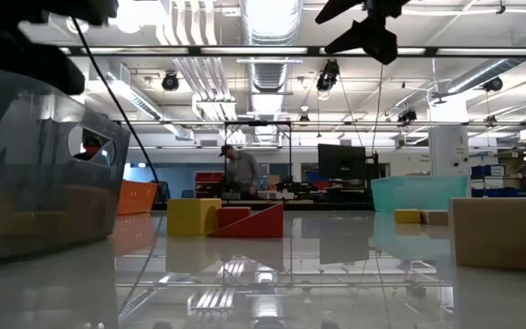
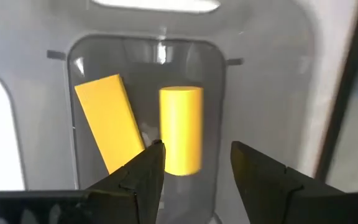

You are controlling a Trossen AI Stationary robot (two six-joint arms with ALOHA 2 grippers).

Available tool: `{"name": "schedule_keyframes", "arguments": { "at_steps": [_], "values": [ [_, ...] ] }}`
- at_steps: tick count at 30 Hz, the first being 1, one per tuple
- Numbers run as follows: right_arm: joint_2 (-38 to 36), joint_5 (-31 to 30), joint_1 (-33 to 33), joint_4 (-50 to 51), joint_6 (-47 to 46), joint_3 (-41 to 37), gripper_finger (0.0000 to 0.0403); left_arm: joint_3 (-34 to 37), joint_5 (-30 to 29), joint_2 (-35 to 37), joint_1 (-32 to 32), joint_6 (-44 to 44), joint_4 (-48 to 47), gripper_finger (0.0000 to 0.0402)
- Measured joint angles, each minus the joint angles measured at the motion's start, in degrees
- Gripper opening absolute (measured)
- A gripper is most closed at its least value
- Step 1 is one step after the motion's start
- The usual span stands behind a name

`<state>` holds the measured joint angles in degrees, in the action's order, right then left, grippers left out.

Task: Sort & place blocks by color
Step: Put the brown block into the orange bin

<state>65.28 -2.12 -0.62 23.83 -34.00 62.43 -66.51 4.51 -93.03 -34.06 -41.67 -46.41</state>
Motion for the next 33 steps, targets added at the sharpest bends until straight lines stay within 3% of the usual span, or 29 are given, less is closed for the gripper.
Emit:
{"name": "schedule_keyframes", "arguments": {
  "at_steps": [9, 18, 24, 33],
  "values": [
    [0.0, 4.1, 0.0, 0.0, -14.2, 0.0, 0.0219, -0.7, -0.9, 10.9, 3.2, -1.4, -2.3, 0.0166],
    [0.0, 5.6, 0.0, 1.6, -25.3, 0.0, 0.0219, -0.7, -12.2, 21.6, 12.8, 3.4, -3.1, 0.0166],
    [0.0, 5.6, 0.0, 7.0, -31.1, 0.0, 0.0219, -0.7, -15.5, 28.2, 20.7, 8.6, -1.7, 0.0166],
    [1.5, 8.8, 0.0, 23.0, -41.4, 0.0, 0.0219, -0.5, -20.1, 33.1, 29.4, 18.7, 9.0, 0.0166]
  ]
}}
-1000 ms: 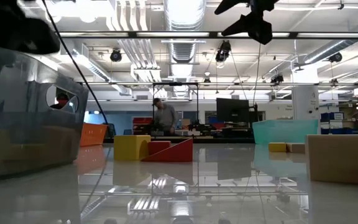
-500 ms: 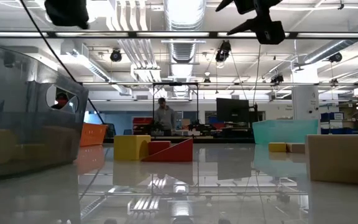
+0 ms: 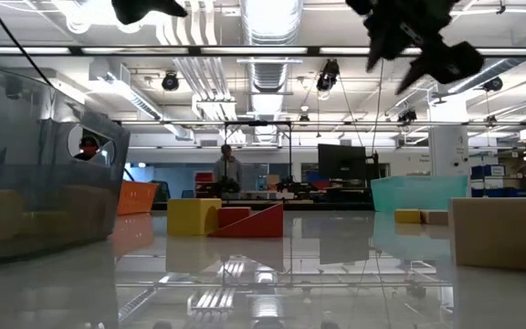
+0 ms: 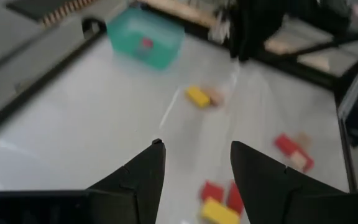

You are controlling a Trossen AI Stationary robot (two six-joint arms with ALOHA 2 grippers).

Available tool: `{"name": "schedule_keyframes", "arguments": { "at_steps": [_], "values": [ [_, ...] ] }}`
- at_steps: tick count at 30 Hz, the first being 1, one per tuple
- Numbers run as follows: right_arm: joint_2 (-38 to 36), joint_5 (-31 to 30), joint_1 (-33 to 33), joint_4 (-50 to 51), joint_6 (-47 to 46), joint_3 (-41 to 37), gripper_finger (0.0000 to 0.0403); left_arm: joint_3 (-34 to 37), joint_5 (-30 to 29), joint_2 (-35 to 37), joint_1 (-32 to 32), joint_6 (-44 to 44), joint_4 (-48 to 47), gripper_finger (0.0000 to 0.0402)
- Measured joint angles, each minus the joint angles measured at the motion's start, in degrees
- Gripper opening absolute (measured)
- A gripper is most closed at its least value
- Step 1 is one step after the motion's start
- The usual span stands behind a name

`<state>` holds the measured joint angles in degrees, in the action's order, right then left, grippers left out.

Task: Sort & place blocks by color
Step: Put the brown block into the orange bin

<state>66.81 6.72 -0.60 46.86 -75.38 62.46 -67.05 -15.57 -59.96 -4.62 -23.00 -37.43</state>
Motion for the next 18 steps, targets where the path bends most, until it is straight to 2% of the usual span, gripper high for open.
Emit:
{"name": "schedule_keyframes", "arguments": {
  "at_steps": [4, 9, 18],
  "values": [
    [2.3, 3.0, 0.1, 7.9, -4.6, 0.0, 0.0219, 0.0, -2.2, 0.4, 2.8, 2.7, 1.4, 0.0166],
    [7.2, 5.3, 0.2, 15.1, -6.1, 0.0, 0.0219, 0.1, -3.2, 0.3, 5.5, 5.7, 0.9, 0.0166],
    [18.0, 5.3, 0.0, 15.2, 0.0, 0.0, 0.0219, 0.2, -3.2, -0.1, 9.7, 8.4, 0.9, 0.0166]
  ]
}}
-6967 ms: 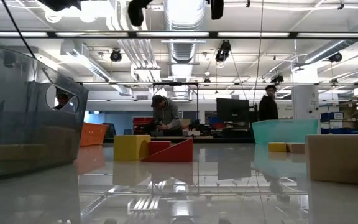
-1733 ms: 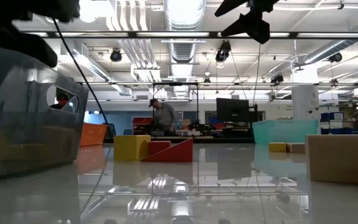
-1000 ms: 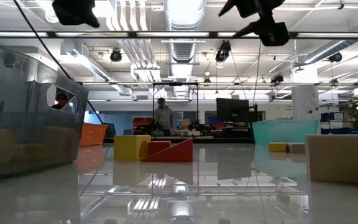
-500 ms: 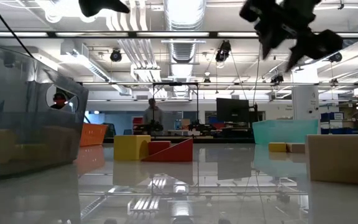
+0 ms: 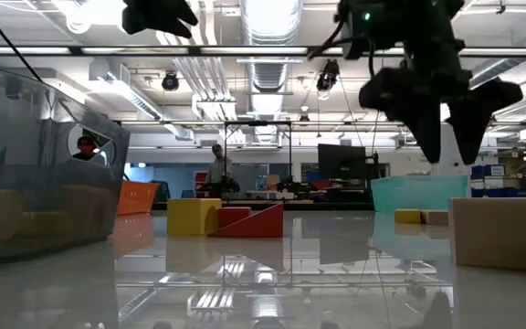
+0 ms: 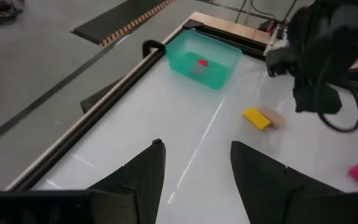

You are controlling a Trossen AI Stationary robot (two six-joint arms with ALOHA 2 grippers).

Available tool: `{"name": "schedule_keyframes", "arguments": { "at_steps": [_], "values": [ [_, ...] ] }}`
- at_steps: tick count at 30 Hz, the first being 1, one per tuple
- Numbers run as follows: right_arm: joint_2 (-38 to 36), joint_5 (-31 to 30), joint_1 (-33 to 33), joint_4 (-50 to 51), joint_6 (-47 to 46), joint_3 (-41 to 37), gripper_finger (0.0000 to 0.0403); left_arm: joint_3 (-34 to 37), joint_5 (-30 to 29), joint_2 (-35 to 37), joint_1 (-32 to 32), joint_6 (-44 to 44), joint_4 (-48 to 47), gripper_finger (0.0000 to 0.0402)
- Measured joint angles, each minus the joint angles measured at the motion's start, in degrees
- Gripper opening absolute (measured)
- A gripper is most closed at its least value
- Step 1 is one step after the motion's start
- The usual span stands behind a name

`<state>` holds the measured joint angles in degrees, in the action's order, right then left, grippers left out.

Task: Sort & place blocks by color
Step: Put the brown block into the orange bin

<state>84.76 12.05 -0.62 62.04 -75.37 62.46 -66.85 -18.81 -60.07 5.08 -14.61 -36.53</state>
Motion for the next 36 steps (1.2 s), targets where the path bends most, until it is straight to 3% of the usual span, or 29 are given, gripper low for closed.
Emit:
{"name": "schedule_keyframes", "arguments": {
  "at_steps": [14, 36],
  "values": [
    [8.0, 0.0, -2.2, -6.8, 1.2, -0.1, 0.0219, 0.0, 0.0, 0.2, 2.1, 3.4, 0.0, 0.0166],
    [8.2, -0.7, -2.5, -12.4, -1.6, -6.6, 0.0217, 0.0, 0.0, 0.2, 2.1, 6.1, 0.0, 0.0166]
  ]
}}
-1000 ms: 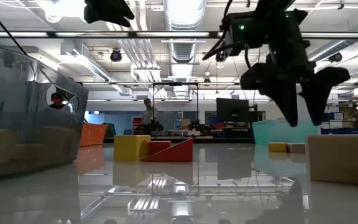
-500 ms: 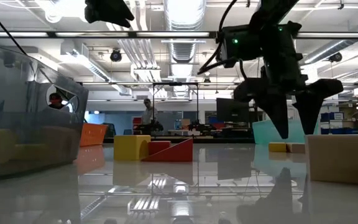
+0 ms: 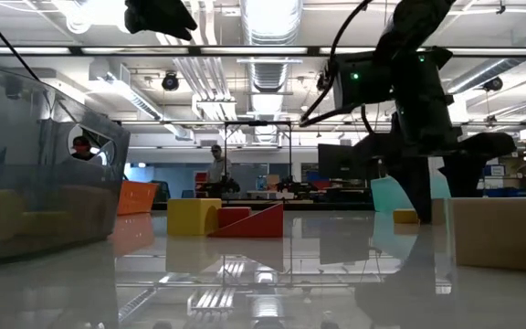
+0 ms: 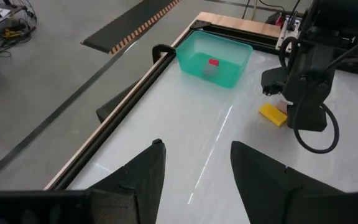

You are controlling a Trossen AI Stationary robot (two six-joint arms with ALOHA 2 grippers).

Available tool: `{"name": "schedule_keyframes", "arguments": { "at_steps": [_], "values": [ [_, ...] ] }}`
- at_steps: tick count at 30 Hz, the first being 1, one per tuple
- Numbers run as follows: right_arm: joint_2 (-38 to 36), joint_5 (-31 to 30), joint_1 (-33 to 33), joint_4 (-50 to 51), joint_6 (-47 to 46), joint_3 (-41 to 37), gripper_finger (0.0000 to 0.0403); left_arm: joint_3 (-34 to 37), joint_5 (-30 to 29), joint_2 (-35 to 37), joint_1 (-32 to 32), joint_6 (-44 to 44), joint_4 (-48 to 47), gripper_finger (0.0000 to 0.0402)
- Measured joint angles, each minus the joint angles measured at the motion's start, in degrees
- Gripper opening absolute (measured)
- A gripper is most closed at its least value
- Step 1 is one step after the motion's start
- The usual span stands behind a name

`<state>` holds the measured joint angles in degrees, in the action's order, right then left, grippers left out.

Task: Sort & place blocks by color
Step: Put the brown block into the orange bin

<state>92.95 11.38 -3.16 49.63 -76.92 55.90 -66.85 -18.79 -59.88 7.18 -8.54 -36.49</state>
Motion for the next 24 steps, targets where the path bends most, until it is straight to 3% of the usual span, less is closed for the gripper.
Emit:
{"name": "schedule_keyframes", "arguments": {
  "at_steps": [5, 15, 20, 24],
  "values": [
    [0.0, -1.0, 0.0, -0.9, 0.6, -0.4, 0.0184, 0.0, 0.0, 0.0, 0.0, 0.0, 0.0, 0.0166],
    [-1.4, 0.3, 0.0, -1.6, 1.8, -0.4, 0.0048, 0.0, -0.2, 0.0, 0.0, -0.1, 0.8, 0.0166],
    [-5.1, 0.7, -0.2, -1.2, 1.8, -0.4, 0.0045, 0.0, 0.3, 0.0, 0.0, -1.8, 3.6, 0.0166],
    [-10.6, -0.1, -0.2, -0.5, 2.4, -0.4, 0.0045, 0.0, 4.9, 0.0, 0.0, -3.1, 6.0, 0.0166]
  ]
}}
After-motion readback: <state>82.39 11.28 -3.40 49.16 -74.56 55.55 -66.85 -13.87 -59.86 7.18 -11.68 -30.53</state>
